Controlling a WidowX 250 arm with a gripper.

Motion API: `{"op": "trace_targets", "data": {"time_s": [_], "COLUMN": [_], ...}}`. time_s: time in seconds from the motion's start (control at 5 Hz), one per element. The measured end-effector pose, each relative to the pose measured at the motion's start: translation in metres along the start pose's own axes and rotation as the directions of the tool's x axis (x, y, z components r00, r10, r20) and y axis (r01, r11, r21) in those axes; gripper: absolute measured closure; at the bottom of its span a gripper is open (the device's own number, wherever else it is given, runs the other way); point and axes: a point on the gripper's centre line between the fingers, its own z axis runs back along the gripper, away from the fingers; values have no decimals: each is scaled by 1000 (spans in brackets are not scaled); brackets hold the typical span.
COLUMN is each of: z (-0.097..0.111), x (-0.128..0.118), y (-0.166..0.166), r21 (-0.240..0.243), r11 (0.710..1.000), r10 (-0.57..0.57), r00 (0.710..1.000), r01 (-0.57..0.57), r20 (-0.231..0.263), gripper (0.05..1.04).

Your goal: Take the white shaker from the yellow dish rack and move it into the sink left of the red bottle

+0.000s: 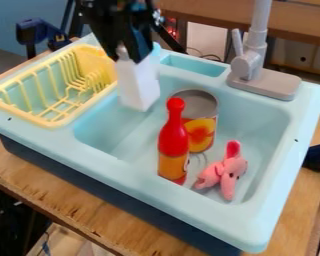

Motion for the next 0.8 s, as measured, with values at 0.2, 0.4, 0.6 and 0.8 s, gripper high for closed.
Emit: {"op": "trace_targets", "data": {"time_s": [0.2,0.4,0.6,0.8], "z": [-15,-24,-33,-39], "x": [-6,-11,-18,-26], "y": [-5,-5,-1,9], "r21": [-16,-24,-25,-10], "r11": [1000,999,999,999], "r10": [19,34,35,47], "r00": [998,994,987,984], "r01": [-20,-37,-39,-49], "r20": [-60,-104,-157,-173], "gripper": [567,567,567,567]}}
